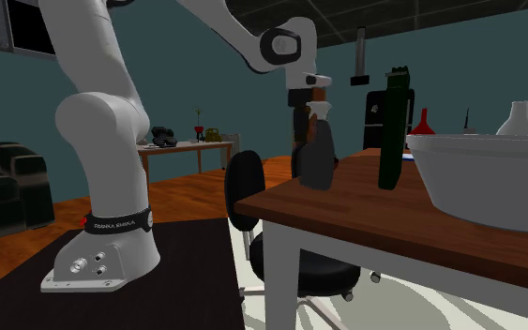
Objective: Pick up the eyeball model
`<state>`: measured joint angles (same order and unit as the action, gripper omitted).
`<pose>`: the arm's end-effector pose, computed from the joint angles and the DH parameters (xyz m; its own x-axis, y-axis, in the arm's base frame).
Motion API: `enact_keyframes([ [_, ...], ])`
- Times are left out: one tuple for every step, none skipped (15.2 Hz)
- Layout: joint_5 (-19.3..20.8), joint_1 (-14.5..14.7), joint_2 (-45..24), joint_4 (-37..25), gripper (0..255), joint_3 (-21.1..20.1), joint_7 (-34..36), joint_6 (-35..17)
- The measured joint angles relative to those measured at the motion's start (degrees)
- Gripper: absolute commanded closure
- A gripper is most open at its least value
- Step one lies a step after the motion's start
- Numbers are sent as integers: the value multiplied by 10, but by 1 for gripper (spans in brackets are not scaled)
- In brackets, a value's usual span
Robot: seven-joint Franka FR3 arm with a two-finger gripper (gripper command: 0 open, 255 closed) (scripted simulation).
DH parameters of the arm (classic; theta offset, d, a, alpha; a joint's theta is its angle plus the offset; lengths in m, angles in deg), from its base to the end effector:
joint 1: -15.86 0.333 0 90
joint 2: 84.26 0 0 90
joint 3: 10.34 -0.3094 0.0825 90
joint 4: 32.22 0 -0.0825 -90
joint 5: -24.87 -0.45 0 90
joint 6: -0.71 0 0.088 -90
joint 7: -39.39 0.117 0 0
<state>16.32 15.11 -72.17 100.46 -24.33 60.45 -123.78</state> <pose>0.5257 0.1304 0.3808 0.9750 -0.2202 0.0289 -0.2167 -0.9717 -0.0939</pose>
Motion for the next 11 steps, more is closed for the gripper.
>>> enact_keyframes([
  [4, 1, -18, -13, 0, -6, 11, -18],
  [10, 2, -37, -27, 0, -12, 23, -32],
  [16, 2, -52, -35, 0, -16, 33, -49],
  [25, 1, -76, -53, 0, -19, 44, -63],
  [33, 1, -95, -68, 0, -21, 57, -73],
  [42, 1, -116, -81, 0, -22, 67, -88],
  [52, 2, -135, -97, 0, -24, 79, -95],
  [61, 3, -156, -108, 0, -24, 89, -110],
  [72, 4, -178, -126, 0, -23, 101, -117],
  [79, 6, -192, -138, 0, -22, 108, -120],
  [83, 7, -201, -142, 0, -22, 113, -127],
])
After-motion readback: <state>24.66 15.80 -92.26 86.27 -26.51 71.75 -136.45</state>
